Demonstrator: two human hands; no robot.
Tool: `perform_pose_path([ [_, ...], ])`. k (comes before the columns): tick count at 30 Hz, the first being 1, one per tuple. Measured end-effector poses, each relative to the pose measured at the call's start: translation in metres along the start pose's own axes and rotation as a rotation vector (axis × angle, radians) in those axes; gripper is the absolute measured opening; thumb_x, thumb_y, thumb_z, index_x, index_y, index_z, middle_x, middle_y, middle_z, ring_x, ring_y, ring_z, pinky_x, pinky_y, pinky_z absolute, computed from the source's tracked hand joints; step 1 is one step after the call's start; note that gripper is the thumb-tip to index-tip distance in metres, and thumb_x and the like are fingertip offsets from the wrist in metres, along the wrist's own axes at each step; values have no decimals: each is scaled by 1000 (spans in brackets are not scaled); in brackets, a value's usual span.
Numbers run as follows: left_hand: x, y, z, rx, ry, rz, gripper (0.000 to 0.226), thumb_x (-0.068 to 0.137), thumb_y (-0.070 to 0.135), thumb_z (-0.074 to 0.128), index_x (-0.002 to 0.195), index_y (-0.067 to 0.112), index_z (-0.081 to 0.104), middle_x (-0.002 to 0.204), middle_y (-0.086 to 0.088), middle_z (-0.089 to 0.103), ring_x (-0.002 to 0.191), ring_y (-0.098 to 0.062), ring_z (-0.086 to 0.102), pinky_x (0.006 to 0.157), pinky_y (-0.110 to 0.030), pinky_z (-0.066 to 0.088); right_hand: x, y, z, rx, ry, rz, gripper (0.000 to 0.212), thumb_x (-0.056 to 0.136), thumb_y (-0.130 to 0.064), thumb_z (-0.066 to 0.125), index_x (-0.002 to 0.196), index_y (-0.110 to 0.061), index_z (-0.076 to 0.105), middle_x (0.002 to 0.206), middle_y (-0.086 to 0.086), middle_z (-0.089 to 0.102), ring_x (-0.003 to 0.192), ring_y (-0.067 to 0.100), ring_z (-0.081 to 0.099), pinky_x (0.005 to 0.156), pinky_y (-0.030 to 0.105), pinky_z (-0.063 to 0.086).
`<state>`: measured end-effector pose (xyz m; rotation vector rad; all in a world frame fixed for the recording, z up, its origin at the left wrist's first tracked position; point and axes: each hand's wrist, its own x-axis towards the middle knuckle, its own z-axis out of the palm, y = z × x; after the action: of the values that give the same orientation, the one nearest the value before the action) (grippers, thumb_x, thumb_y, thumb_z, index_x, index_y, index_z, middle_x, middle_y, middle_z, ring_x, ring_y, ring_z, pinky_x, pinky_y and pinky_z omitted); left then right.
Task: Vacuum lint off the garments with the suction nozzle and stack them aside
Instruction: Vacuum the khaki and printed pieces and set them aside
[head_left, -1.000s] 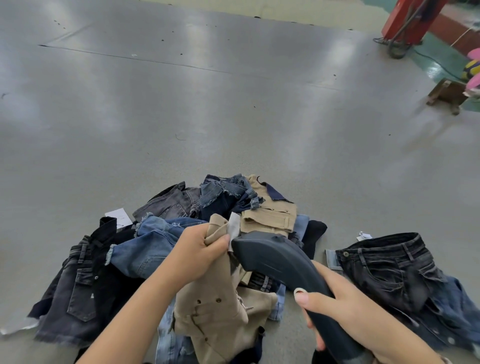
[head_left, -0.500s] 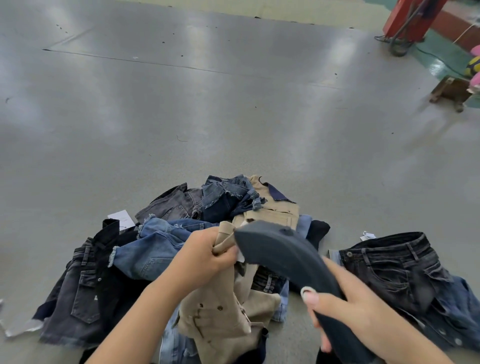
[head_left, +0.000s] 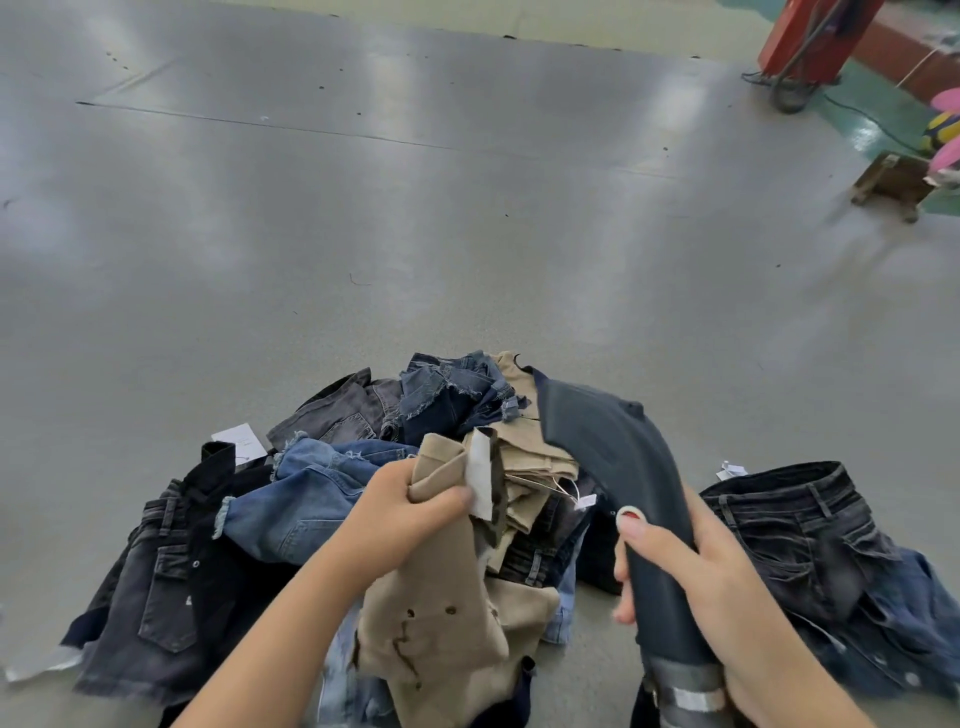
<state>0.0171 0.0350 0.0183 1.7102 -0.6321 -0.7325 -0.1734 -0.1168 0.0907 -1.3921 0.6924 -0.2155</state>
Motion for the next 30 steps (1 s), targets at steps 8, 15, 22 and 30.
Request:
perform_pose_path([
  [8,0,12,11,-330,99,-170,31,63,56,74,79,29,73,83,-1,74,78,-17,71,71,-33,55,-6,-11,-1,20,-99,-50,28,68,-30,74,94,-35,66,62,16,59,45,34,56,45,34,49],
  [15,13,5,7,-209,299,-139,19,92,28,60,81,14,69,66,8,68,63,-1,62,56,-14,45,-12,-11,-7,-69,-302,42,50,64,-41,71,111,-52,59,67,15,60,53,35,57,53,34,50],
  [22,10,3,7,-89,235,-2,35,88,34,66,63,15,52,55,12,51,54,-2,49,52,-12,37,-10,-6,-6,-356,-301,-8,41,74,-38,64,106,-61,52,81,-3,71,72,12,68,68,17,50],
  [30,7,2,2,-29,130,63,30,82,40,61,65,17,51,56,16,51,57,0,47,56,-16,39,-8,-3,-9,-205,-295,39,38,76,-34,64,107,-54,57,67,12,63,52,28,58,56,35,51],
])
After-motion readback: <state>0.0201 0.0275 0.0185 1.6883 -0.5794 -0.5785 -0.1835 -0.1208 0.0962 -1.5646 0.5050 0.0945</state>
